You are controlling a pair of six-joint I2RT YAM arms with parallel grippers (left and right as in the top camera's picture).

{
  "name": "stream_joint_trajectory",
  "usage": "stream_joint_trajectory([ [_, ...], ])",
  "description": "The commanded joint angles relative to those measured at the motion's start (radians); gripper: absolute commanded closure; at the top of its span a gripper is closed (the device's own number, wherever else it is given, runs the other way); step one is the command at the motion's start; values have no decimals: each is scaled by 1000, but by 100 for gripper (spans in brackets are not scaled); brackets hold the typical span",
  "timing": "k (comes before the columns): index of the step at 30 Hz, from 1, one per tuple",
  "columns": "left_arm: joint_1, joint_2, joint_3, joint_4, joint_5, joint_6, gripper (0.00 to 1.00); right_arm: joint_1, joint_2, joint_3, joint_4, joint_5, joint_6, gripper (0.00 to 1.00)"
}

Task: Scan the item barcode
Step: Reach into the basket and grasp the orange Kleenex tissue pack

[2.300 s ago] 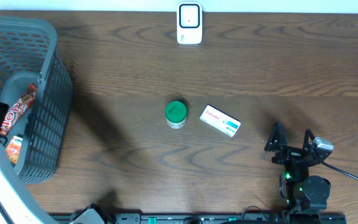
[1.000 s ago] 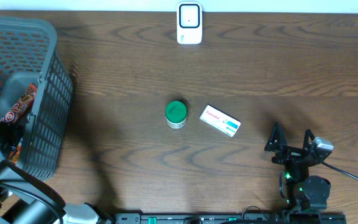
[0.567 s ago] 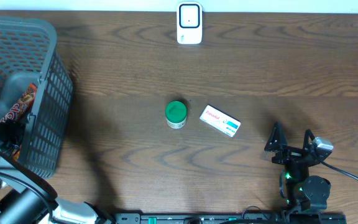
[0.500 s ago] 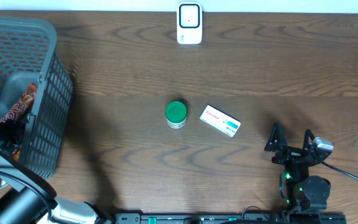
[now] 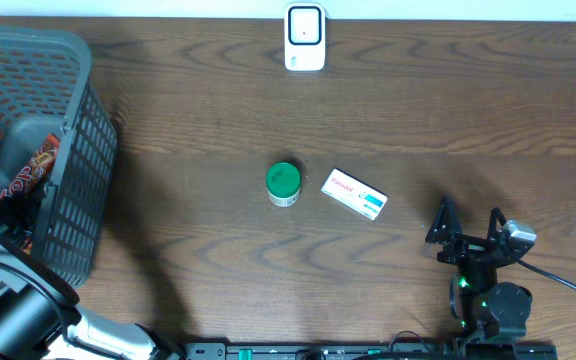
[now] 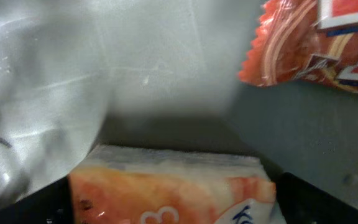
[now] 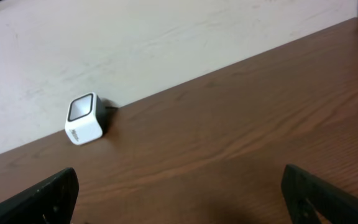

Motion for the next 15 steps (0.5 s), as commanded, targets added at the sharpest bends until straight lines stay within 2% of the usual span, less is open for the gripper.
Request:
stream_joint_trajectory([
  [1, 1, 68, -17, -9, -14, 17, 15, -6, -5, -1, -4, 3, -13, 1],
  [6, 1, 59, -17, -19, -13, 17, 35, -6, -5, -1, -4, 3, -13, 1],
  [15, 1, -38, 33, -106, -6, 17, 36, -6, -5, -1, -4, 3, -13, 1],
])
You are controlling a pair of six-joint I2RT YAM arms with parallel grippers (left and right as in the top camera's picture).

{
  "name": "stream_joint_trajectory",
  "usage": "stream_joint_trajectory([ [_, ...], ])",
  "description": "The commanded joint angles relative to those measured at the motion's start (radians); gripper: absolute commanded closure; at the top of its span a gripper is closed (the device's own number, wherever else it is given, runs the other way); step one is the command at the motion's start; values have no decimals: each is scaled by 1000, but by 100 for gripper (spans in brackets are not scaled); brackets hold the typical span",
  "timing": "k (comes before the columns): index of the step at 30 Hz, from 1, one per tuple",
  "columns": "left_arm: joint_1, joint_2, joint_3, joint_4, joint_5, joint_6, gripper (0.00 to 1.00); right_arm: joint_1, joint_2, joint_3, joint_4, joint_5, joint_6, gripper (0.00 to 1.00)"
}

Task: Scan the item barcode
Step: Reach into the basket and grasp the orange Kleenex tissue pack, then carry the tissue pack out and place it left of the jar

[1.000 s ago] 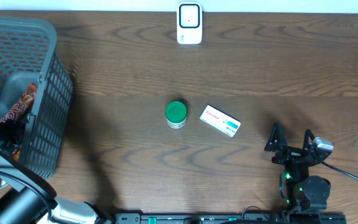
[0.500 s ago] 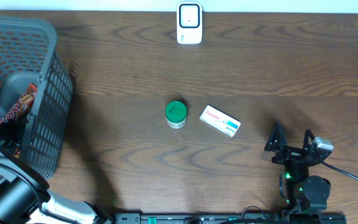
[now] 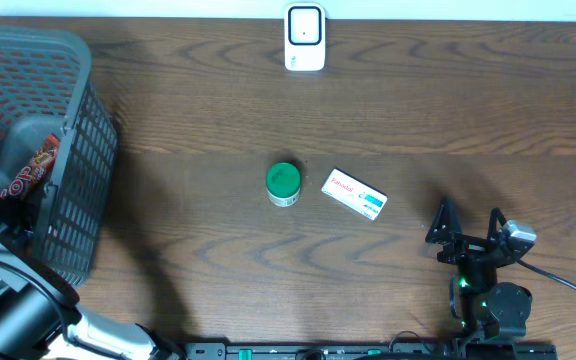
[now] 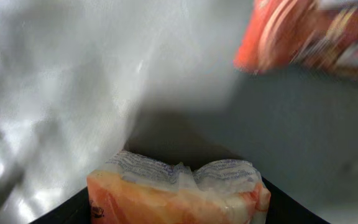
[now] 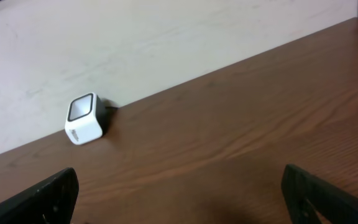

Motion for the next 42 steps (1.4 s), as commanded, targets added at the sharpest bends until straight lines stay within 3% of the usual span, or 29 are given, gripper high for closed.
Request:
stream_joint_trajectory([
  [1, 2, -52, 34, -53, -16, 13, 35, -6, -5, -1, -3, 3, -13, 1],
  [10, 2, -419, 170, -169, 72, 2, 35, -6, -5, -1, -4, 3, -13, 1],
  [17, -31, -782, 190, -185, 454, -13, 32, -6, -5, -1, -4, 3, -13, 1],
  [23, -230, -933, 189, -253, 689, -13, 32, -6, -5, -1, -4, 3, -13, 1],
  [29, -529, -944, 158, -289, 654, -13, 32, -6, -5, -1, -4, 3, -13, 1],
  [35, -820, -854, 77, -294, 360, -54, 32, -6, -5, -1, -4, 3, -13, 1],
  [42, -1043, -599, 37, -216, 191, -87, 32, -6, -5, -1, -4, 3, -13, 1],
])
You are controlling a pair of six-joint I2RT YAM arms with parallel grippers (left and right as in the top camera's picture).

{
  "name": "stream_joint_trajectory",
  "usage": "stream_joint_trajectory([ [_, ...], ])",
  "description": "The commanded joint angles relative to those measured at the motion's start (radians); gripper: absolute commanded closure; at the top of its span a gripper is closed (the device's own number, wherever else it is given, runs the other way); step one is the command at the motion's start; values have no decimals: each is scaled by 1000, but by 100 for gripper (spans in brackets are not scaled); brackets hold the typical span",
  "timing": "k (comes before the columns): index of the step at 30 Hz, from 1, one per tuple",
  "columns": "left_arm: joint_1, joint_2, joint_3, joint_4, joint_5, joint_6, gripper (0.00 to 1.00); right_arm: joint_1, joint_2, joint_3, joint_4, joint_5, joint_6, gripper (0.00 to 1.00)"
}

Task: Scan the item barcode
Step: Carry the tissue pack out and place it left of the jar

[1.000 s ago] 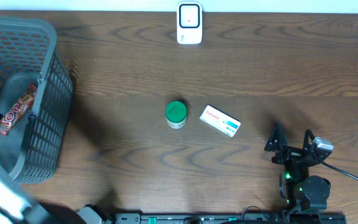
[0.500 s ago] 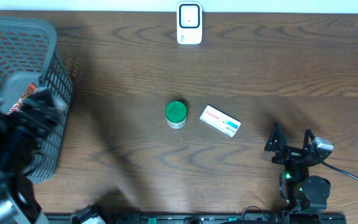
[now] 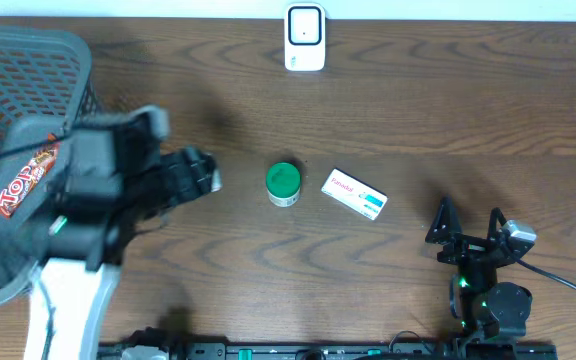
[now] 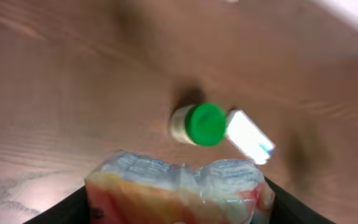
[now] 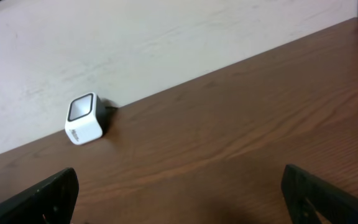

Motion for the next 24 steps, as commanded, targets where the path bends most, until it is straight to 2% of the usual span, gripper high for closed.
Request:
stream_joint_trajectory([
  [1, -79, 133, -8, 40, -154, -39, 32, -6, -5, -1, -4, 3, -13, 1],
  [6, -128, 364, -8, 129, -233, -103, 32, -6, -5, -1, -3, 3, -13, 1],
  [13, -134, 660, -8, 201, -246, -155, 32, -6, -5, -1, -4, 3, -13, 1],
  [18, -136, 779, -8, 232, -246, -161, 32, -6, -5, -1, -3, 3, -13, 1],
  [20, -135, 781, -7, 233, -246, -160, 26, -6, -5, -1, -4, 3, -13, 1],
  [22, -135, 757, -6, 233, -246, -141, 9, -6, -5, -1, -3, 3, -13, 1],
  [24, -135, 709, 0, 227, -246, -122, 2, -6, -5, -1, -4, 3, -13, 1],
])
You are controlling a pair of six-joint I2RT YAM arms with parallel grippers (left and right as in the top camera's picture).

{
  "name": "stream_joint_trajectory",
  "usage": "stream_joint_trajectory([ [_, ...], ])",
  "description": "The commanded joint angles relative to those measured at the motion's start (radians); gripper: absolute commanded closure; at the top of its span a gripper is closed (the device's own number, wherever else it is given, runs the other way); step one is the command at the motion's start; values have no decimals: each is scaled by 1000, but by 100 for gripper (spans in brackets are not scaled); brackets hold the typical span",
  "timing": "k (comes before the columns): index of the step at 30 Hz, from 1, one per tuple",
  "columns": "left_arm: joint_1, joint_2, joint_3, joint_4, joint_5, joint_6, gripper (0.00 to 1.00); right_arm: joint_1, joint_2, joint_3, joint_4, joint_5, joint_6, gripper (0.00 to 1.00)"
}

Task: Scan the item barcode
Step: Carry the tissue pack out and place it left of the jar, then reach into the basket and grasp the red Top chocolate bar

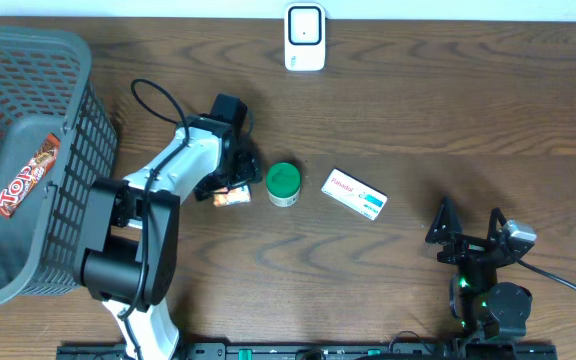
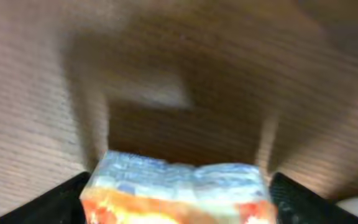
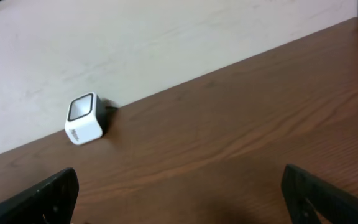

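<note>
My left gripper (image 1: 230, 188) is shut on an orange and white packet (image 1: 231, 196), low over the table just left of the green-lidded jar (image 1: 283, 183). In the left wrist view the packet (image 2: 176, 186) fills the space between the black fingers (image 2: 64, 199), with bare wood and its shadow close behind it. The white barcode scanner (image 1: 305, 37) stands at the table's far edge, and it also shows as the scanner (image 3: 84, 118) in the right wrist view. My right gripper (image 1: 467, 237) rests open at the near right, holding nothing.
A white and blue medicine box (image 1: 354, 194) lies right of the jar. The grey mesh basket (image 1: 78, 130) stands at the left with a red candy bar (image 1: 25, 177) inside. A light wall (image 3: 135, 43) runs behind the scanner.
The left arm has gone from high over the table beside the basket to low by the green jar, the packet still in its grip. The right arm has not moved.
My left gripper was down in the basket around the orange packet, then shut on it there. Later it held the packet above the table with jar and box below. Now the packet sits just over the wood beside the jar.
</note>
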Motion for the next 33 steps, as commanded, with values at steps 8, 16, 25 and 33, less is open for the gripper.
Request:
stream_joint_trajectory([
  [8, 18, -498, 116, -77, -16, 124, 0, -6, -5, -1, -4, 3, -13, 1],
  [16, 354, -824, 327, -107, -16, 148, 0, -6, -5, -1, -4, 3, -13, 1],
  [25, 950, -751, 417, -344, -6, -14, 0, -6, -5, -1, -4, 3, -13, 1],
  [33, 1015, -539, 417, -319, -20, -36, 1, -6, -5, -1, -3, 3, -13, 1],
])
